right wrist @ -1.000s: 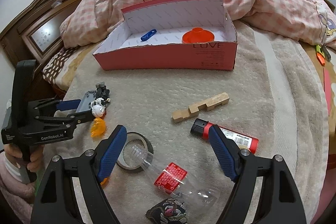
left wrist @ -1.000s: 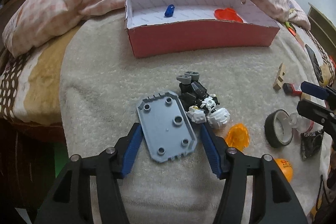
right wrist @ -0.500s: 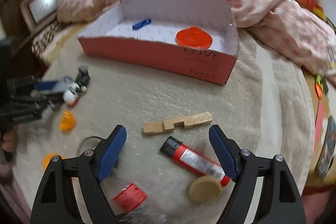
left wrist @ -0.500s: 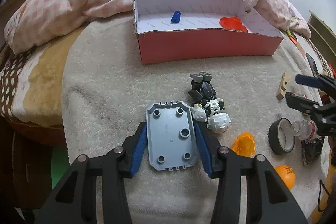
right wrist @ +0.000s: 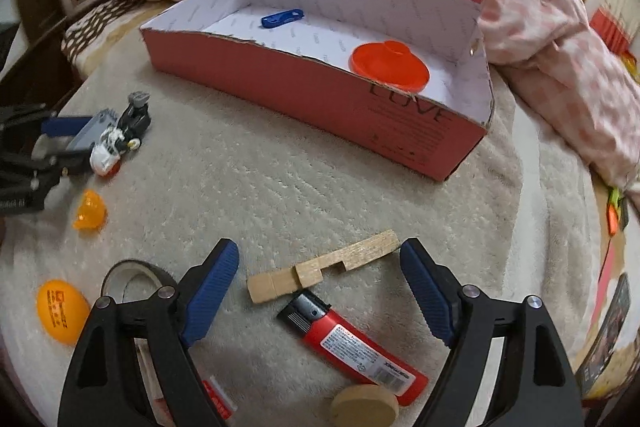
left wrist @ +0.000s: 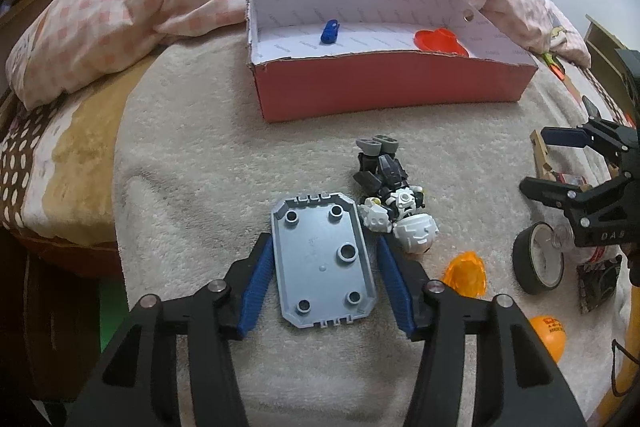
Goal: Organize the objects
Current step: 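Hold the grey plate in the left gripper while the right gripper grasps the wooden block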
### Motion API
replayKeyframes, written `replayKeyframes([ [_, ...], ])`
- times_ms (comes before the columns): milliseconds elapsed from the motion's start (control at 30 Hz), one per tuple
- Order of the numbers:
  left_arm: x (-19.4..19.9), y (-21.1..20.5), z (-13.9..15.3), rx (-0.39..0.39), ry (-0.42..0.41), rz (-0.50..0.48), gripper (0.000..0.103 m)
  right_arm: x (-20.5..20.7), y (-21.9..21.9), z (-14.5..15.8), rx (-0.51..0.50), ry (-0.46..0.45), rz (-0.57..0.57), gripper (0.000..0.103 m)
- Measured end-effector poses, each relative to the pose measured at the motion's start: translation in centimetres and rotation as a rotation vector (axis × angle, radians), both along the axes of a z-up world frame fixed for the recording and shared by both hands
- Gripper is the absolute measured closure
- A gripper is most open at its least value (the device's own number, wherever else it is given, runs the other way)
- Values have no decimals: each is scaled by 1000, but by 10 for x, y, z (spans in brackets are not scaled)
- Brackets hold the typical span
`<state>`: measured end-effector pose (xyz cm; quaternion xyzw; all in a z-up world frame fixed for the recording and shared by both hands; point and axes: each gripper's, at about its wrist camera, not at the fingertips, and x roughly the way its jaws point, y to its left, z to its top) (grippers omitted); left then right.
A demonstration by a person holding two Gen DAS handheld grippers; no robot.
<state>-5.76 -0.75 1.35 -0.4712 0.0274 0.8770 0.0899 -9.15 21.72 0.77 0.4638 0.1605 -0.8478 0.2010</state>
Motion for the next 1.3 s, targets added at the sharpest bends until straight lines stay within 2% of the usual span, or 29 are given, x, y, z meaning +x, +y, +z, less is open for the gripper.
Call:
replayKeyframes([
  [133,0,4,-1,-10,6,1,46,1,8,-1,-66,-8,-47,22],
  [267,-1,4,-1,-9,16,3,46,5,12,0,-90,15,-78,32],
  [400,0,5,0,-29,31,4,55,4,19,2,-113,31,-115,46],
  [567,-1,-1,1,0,23,15,58,3,20,3,-133,30,-124,46],
  [700,-1,-1,1,4,25,17,57,6,19,6,-117,37,-115,38],
  [767,-1,-1,1,6,24,22,57,7,19,9,-112,50,-107,37],
  [867,-1,-2,1,10,22,25,57,7,18,11,-125,12,-92,37],
  [933,-1,-4,1,24,18,32,57,7,16,10,-144,-16,-81,40],
  [1000,-1,-7,2,46,10,40,57,8,8,8,-137,-35,-58,48],
  [1300,1,-12,3,72,-1,41,57,11,-23,13,-92,-6,22,47],
])
